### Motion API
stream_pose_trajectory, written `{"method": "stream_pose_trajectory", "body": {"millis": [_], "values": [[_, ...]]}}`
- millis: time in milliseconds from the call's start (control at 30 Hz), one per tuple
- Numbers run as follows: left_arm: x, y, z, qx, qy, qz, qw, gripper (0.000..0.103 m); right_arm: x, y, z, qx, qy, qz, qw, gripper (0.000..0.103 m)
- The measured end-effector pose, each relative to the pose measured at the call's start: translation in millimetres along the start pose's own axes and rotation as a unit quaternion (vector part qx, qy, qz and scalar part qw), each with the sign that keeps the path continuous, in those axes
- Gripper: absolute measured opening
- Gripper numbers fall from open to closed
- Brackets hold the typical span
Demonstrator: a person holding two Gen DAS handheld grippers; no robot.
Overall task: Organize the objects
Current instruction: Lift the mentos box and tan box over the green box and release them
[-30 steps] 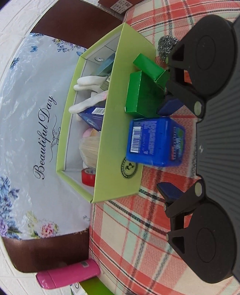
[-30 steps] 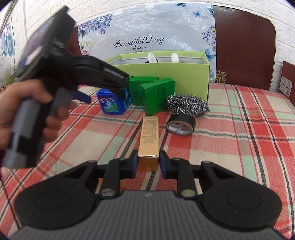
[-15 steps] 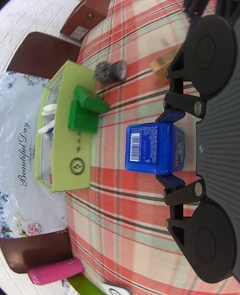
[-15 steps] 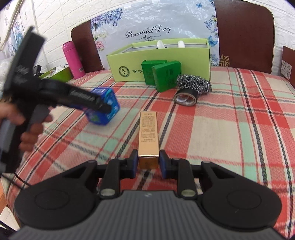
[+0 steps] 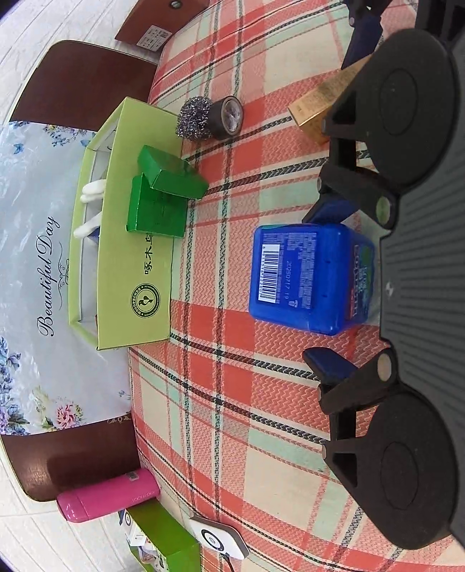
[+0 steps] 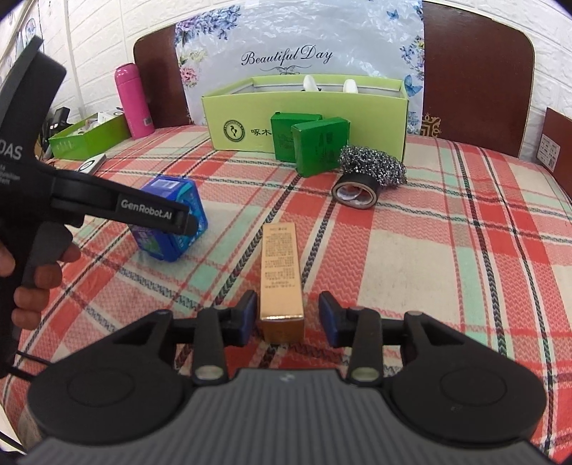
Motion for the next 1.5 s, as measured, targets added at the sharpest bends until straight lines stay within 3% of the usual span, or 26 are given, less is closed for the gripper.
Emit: {"method": "stream_pose_trajectory", "body": {"millis": [533, 567, 600, 667, 800, 1200, 1333, 1500], "values": [[0.8, 8.8, 0.7, -0.014, -0.006, 0.010, 0.9998, 0.075, 5.7, 13.4, 1.0, -0.003, -0.002, 0.007, 1.000, 0.037], [0.5, 9.0, 1.1, -0.020, -0.008, 0.010, 0.9997, 0.071, 5.5, 14.0, 1.4, -0.002, -0.003, 0.008, 1.000, 0.037], [0.3, 8.9, 1.7, -0.027, -0.011, 0.011, 0.9995, 0.060, 5.2, 14.5, 1.7, -0.001, -0.006, 0.008, 1.000, 0.036], [0.2, 7.9, 1.6, -0.040, -0.013, 0.013, 0.9990, 0.059, 4.9, 14.4, 2.5, 0.002, -0.010, 0.009, 1.000, 0.024], [6.7, -4.8, -1.3, -0.065, -0.004, 0.003, 0.9978, 0.059, 13.6, 6.4, 2.9, 0.022, 0.002, 0.002, 1.000, 0.024], [117.9, -40.9, -5.8, -0.117, -0.002, -0.101, 0.9880, 0.059, 136.8, -12.5, -26.8, 0.025, -0.005, -0.121, 0.992, 0.024], [161.9, -30.9, -12.8, -0.113, 0.005, -0.128, 0.9853, 0.059, 180.9, 4.0, -42.3, 0.005, -0.012, -0.148, 0.989, 0.024], [205.7, 2.8, -14.6, -0.127, -0.023, -0.129, 0.9832, 0.059, 221.5, 42.2, -59.7, -0.019, -0.015, -0.156, 0.987, 0.024]]}}
Point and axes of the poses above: each gripper's, at about its wrist camera, not at the fingertips, and y roughly the way its jaws point, z to its left, x to its top, the point moved 7 cm from there along y, roughly the way its jaws point
